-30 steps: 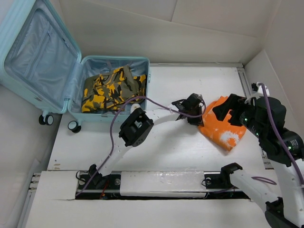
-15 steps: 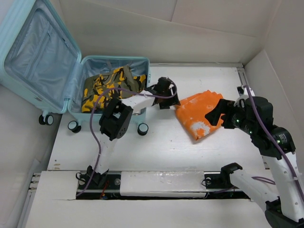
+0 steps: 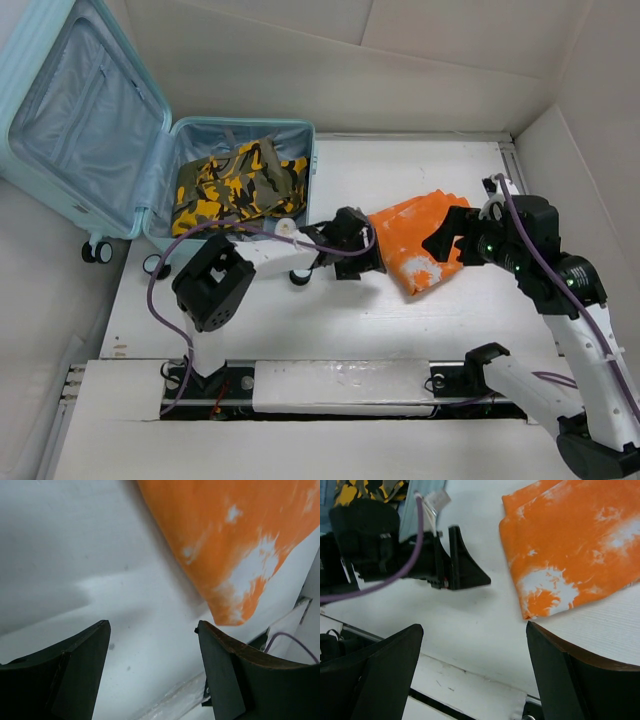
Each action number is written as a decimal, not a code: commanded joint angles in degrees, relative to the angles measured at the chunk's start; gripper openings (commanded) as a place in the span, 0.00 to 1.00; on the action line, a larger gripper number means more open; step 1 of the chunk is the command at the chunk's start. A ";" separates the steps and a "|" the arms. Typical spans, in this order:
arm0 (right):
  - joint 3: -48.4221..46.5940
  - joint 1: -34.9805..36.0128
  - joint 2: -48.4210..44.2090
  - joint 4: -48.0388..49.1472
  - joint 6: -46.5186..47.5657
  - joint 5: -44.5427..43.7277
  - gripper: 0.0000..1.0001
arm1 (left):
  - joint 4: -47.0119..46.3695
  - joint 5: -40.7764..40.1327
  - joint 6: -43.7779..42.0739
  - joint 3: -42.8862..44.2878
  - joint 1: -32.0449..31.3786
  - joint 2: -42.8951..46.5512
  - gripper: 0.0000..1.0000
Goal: Pack the luggage
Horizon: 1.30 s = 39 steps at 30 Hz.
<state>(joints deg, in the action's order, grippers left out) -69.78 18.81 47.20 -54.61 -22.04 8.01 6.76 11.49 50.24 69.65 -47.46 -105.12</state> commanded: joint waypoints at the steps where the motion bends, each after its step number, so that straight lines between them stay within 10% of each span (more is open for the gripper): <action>1: -1.41 0.18 -0.27 3.55 2.00 0.60 0.90 | -5.70 0.12 7.76 -1.97 -2.98 -0.59 0.68; 16: -3.08 0.18 -3.17 0.56 2.53 0.08 0.90 | -14.85 0.20 25.61 10.14 -2.46 -25.65 0.58; 20: -3.79 0.18 -3.17 0.03 2.53 -0.54 0.90 | -10.99 0.20 20.09 17.51 0.08 -26.36 0.01; 32: -3.08 0.18 -1.50 4.69 2.53 1.21 0.90 | 25.11 13.56 -12.78 66.29 20.02 -23.81 0.00; 39: -2.56 0.18 0.52 7.58 2.53 2.35 0.90 | 18.37 20.51 -15.95 40.33 43.66 -4.06 0.00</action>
<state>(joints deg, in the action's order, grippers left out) -71.90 18.81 47.75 -51.66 -20.27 8.88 23.77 29.12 39.42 116.14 -10.61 -118.41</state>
